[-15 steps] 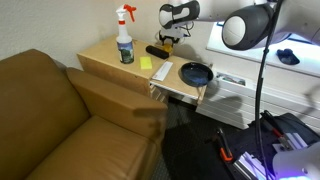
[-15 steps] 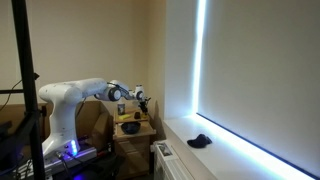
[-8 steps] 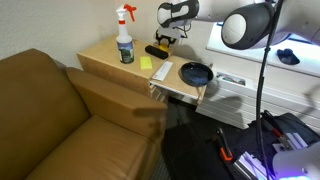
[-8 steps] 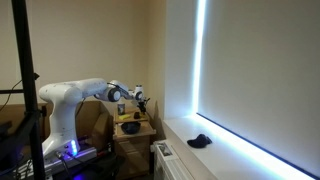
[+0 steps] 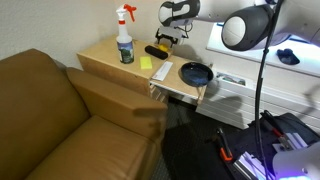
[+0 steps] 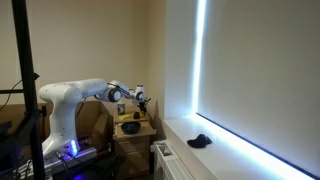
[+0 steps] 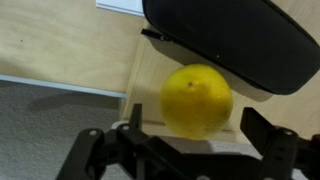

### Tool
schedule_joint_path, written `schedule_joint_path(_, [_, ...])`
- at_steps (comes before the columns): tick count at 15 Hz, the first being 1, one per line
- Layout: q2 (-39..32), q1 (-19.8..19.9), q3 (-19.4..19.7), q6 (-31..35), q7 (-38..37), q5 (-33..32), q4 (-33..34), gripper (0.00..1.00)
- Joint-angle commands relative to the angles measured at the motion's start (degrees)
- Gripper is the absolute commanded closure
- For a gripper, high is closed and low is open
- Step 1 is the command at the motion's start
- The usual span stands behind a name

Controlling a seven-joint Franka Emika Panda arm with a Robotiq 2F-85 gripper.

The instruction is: Move the lemon from the windowsill to the nightstand

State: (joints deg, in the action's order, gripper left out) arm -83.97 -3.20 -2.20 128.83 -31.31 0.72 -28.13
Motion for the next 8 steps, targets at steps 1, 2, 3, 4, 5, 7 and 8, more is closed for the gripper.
schedule_joint_path(1, [0.0, -0.3, 2.3, -5.5, 0.9, 0.8, 5.4, 0.00])
schedule_joint_path(2, [0.1, 0.1, 1.3, -7.7, 3.0, 1.4, 7.7, 0.00])
schedule_joint_path(3, [2.6, 0.7, -1.3, -6.9, 6.0, 1.5, 4.8, 0.00])
schedule_joint_path(4, [2.6, 1.3, -3.7, -8.0, 10.1, 3.2, 7.4, 0.00])
schedule_joint_path(5, [1.8, 1.3, -4.5, -10.2, 12.9, 5.4, 11.1, 0.00])
schedule_joint_path(7, [5.7, 2.0, -7.2, -10.3, 18.9, 8.4, 7.9, 0.00])
schedule_joint_path(8, [3.9, 0.9, -4.1, -7.4, 13.5, 6.6, 7.7, 0.00])
